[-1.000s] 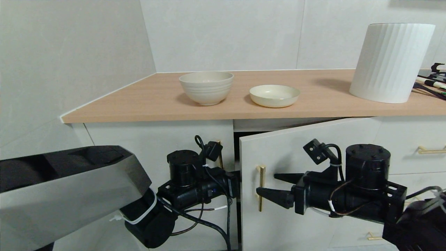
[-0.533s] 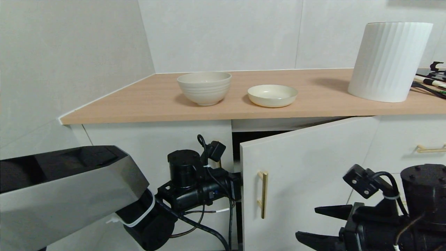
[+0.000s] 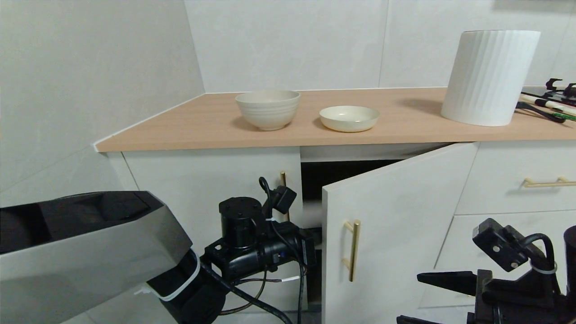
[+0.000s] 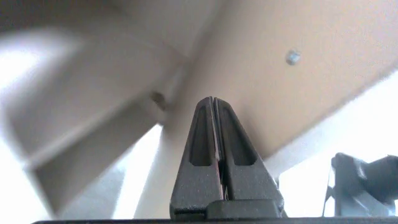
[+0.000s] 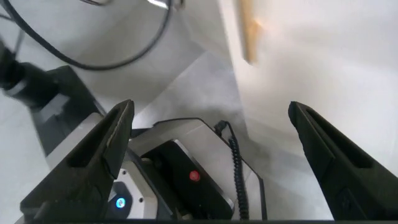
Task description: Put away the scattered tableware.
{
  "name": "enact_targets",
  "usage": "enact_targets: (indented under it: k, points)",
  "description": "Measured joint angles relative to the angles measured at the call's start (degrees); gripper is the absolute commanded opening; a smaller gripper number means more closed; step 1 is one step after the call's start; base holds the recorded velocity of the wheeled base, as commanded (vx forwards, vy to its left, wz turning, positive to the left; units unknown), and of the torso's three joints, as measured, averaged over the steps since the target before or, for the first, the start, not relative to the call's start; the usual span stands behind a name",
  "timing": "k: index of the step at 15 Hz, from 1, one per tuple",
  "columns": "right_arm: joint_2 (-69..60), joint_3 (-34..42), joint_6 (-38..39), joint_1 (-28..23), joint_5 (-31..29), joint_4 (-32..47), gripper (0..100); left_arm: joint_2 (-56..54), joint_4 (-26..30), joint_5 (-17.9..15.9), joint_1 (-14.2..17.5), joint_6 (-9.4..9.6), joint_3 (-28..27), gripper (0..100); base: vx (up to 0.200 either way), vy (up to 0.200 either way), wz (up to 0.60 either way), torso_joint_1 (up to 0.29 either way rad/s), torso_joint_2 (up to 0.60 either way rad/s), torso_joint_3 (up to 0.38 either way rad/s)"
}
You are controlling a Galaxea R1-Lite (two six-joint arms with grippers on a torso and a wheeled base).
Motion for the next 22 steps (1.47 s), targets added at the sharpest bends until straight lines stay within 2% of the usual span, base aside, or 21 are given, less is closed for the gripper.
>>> enact_targets:
  k: [2, 5, 9, 15, 17, 19, 21, 22]
  points:
    - [-0.8, 0.1, -0.1, 0.1, 0.1, 0.0, 100, 0.2, 0.3, 0.0, 0.0, 0.0, -1.2, 0, 0.0, 0.0, 0.0, 0.0, 0.0, 0.0]
    - [-2.2, 0.1, 0.0, 0.0, 0.0, 0.3, 100, 0.4, 5.2, 0.1, -0.1, 0.0, -4.5, 0, 0.0, 0.0, 0.0, 0.0, 0.0, 0.0]
    - [-3.4, 0.0, 0.0, 0.1, 0.0, 1.8, 100, -0.5, 11.3, 0.2, -0.7, 0.0, -9.5, 0, -0.15, 0.0, 0.0, 0.004, 0.0, 0.005]
    - [-3.9, 0.2, 0.0, 0.6, 0.7, 1.8, 100, -0.9, 12.2, 0.4, -1.4, -0.02, -12.0, 0, 0.0, 0.0, 0.0, 0.0, 0.0, 0.0]
    - [-4.3, 0.7, -0.1, 1.9, 2.0, 1.8, 100, -0.9, 12.1, 0.6, -2.8, -0.05, -12.2, 0, 0.0, 0.0, 0.0, 0.0, 0.0, 0.0]
    - [-4.8, 1.1, -0.2, 2.7, 2.4, 1.8, 100, -1.0, 12.2, 2.5, -5.1, -0.07, -12.7, 0, 0.0, 0.0, 0.0, 0.0, 0.0, 0.0]
    - [-6.2, 1.5, -0.2, 5.0, 3.2, 1.8, 100, -2.0, 12.4, 3.7, -9.0, 0.04, -12.8, 0, 0.0, 0.0, 0.0, 0.0, 0.0, 0.0]
    - [-7.2, 2.1, -0.1, 6.3, 5.6, 1.9, 100, -2.9, 12.3, 3.5, -11.4, 0.17, -12.1, 0, 0.0, 0.0, 0.0, 0.0, 0.0, 0.0]
